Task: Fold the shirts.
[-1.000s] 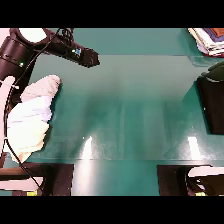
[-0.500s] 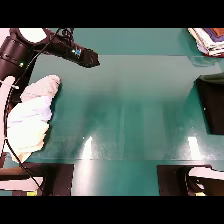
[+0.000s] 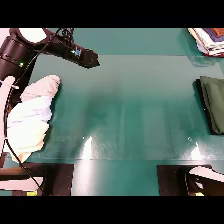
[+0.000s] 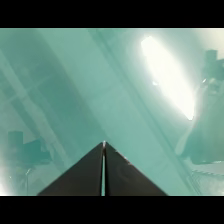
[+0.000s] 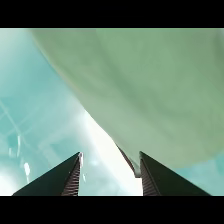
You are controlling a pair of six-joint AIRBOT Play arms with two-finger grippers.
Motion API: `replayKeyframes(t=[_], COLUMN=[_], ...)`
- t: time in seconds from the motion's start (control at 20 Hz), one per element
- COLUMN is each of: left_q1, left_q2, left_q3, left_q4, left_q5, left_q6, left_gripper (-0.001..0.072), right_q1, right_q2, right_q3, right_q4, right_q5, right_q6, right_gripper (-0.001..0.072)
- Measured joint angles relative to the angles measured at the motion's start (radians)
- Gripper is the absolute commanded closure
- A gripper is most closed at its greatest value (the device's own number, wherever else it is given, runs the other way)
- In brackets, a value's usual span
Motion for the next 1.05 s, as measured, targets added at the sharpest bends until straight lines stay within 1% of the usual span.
replayKeyframes(t=[0.15, 0.25, 0.4, 0.5, 0.55, 0.6, 0.65, 0.7, 0.85, 1.05], left_q1=[0.000, 0.000, 0.000, 0.000, 0.000, 0.000, 0.000, 0.000, 0.000, 0.000], left_q2=[0.000, 0.000, 0.000, 0.000, 0.000, 0.000, 0.000, 0.000, 0.000, 0.000], left_q3=[0.000, 0.000, 0.000, 0.000, 0.000, 0.000, 0.000, 0.000, 0.000, 0.000], left_q4=[0.000, 0.000, -0.005, -0.006, -0.008, -0.010, -0.011, -0.011, -0.013, -0.013], left_q5=[-0.007, -0.008, -0.019, -0.026, -0.025, -0.022, -0.014, -0.009, 0.016, 0.043], left_q6=[0.000, 0.000, -0.004, -0.010, -0.012, -0.014, -0.015, -0.016, -0.019, -0.019], left_gripper=[0.0681, 0.0681, 0.0681, 0.0681, 0.0681, 0.0681, 0.0681, 0.0681, 0.0681, 0.0681], right_q1=[0.000, 0.033, 0.137, 0.243, 0.307, 0.367, 0.432, 0.492, 0.656, 0.784], right_q2=[0.031, 0.062, 0.115, 0.147, 0.159, 0.169, 0.176, 0.180, 0.188, 0.192], right_q3=[-0.015, -0.020, -0.023, -0.024, -0.024, -0.024, -0.024, -0.024, -0.024, -0.024], right_q4=[0.001, 0.035, 0.109, 0.142, 0.155, 0.164, 0.169, 0.171, 0.179, 0.182], right_q5=[0.011, 0.002, -0.011, -0.019, -0.024, -0.026, -0.031, -0.034, -0.040, -0.048], right_q6=[0.000, 0.000, 0.000, 0.000, 0.000, 0.000, 0.000, 0.001, 0.000, 0.000], right_gripper=[0.0273, 0.0274, 0.0275, 0.0287, 0.0331, 0.0510, 0.0650, 0.0696, 0.0696, 0.0696])
